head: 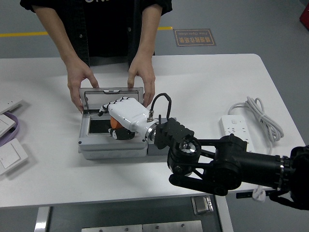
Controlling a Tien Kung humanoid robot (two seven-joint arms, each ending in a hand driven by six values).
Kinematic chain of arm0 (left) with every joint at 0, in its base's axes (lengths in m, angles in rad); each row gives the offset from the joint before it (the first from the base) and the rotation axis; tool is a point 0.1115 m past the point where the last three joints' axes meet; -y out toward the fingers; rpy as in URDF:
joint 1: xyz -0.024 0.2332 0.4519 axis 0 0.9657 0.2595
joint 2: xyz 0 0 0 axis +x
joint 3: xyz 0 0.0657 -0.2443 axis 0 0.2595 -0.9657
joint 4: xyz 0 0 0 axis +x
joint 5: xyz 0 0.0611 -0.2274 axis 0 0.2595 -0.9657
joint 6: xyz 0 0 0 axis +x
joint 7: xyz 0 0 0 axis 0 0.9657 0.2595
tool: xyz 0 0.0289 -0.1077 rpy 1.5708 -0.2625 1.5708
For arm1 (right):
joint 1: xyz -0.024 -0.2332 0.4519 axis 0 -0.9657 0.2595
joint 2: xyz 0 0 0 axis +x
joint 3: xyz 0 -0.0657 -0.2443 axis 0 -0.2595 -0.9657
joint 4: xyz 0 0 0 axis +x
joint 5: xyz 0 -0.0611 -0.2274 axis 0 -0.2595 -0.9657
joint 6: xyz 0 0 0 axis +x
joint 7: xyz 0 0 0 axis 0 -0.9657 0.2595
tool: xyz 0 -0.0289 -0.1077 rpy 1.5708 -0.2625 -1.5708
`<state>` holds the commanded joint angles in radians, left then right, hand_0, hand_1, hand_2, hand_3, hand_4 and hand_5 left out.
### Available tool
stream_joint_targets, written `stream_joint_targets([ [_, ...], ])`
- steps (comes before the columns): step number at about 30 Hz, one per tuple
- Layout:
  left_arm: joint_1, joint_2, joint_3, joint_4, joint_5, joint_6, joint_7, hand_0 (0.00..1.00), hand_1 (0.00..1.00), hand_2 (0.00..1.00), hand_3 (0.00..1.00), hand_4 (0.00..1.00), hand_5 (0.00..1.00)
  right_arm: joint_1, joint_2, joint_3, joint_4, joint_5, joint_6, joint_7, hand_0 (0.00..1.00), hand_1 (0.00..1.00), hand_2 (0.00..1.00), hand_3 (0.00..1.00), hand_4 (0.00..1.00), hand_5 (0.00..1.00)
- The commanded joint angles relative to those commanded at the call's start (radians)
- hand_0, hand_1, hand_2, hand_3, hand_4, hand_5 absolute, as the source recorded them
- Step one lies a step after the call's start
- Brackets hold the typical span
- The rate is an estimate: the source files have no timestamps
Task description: Pick up the cylinder from the cube,place it in the box,flap close box
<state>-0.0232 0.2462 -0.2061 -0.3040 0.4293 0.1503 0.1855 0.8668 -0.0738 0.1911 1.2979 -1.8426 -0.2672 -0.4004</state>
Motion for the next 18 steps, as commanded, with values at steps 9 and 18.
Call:
stream_joint_targets([
  [9, 0.000, -0.003, -0.015, -0.003, 0.021, 0.001, -0.001, 0.595, 0.576, 0.564, 0.630, 0.696, 0.306, -0.012, -0.014, 0.016, 0.032, 0.046, -0.009, -0.007, 0.945, 0.843, 0.799, 0.867, 0.862, 0.318],
  [18, 0.002, -0.010, -0.032, -0.005, 0.035, -0.001, 0.000, 0.594, 0.575, 0.561, 0.622, 0.666, 0.294, -0.060, -0.125, 0.133, 0.187, 0.302, -0.068, 0.109, 0.958, 0.841, 0.787, 0.885, 0.876, 0.276],
])
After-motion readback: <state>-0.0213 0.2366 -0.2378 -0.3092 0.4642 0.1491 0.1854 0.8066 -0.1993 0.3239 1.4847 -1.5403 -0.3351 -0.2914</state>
